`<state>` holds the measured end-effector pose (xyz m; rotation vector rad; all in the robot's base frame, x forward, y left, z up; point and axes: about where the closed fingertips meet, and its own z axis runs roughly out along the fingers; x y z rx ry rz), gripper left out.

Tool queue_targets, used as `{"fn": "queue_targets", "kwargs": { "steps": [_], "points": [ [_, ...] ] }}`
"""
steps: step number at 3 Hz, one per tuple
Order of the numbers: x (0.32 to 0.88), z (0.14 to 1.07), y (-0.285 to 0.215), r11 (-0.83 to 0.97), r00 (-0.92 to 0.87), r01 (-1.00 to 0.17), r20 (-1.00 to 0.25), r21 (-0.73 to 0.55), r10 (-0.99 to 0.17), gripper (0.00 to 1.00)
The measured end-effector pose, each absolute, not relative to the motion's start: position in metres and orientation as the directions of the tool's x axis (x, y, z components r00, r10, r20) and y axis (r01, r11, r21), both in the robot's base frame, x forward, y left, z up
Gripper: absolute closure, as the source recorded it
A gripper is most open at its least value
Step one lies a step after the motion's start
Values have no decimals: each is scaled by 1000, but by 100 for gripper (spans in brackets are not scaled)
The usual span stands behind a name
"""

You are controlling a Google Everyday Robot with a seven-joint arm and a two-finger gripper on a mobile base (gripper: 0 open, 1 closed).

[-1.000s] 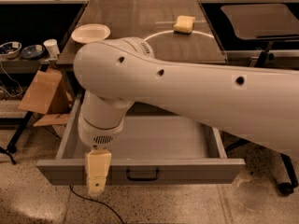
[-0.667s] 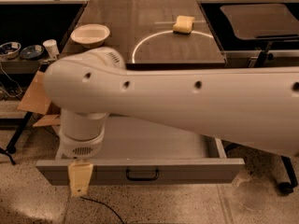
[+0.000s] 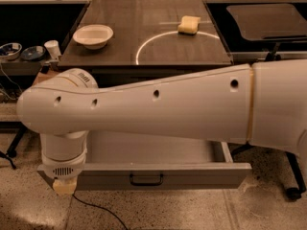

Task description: Close top drawer

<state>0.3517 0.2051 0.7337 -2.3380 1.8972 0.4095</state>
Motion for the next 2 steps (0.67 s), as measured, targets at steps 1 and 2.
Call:
{"fn": "queue_targets", "kwargs": {
  "steps": [1,2],
  "points": [
    [354,690,201,-164,113,-969,-259,184,-959,100],
    [358,657,193,-121,53,-962,-268,246,-962,100]
  ]
}}
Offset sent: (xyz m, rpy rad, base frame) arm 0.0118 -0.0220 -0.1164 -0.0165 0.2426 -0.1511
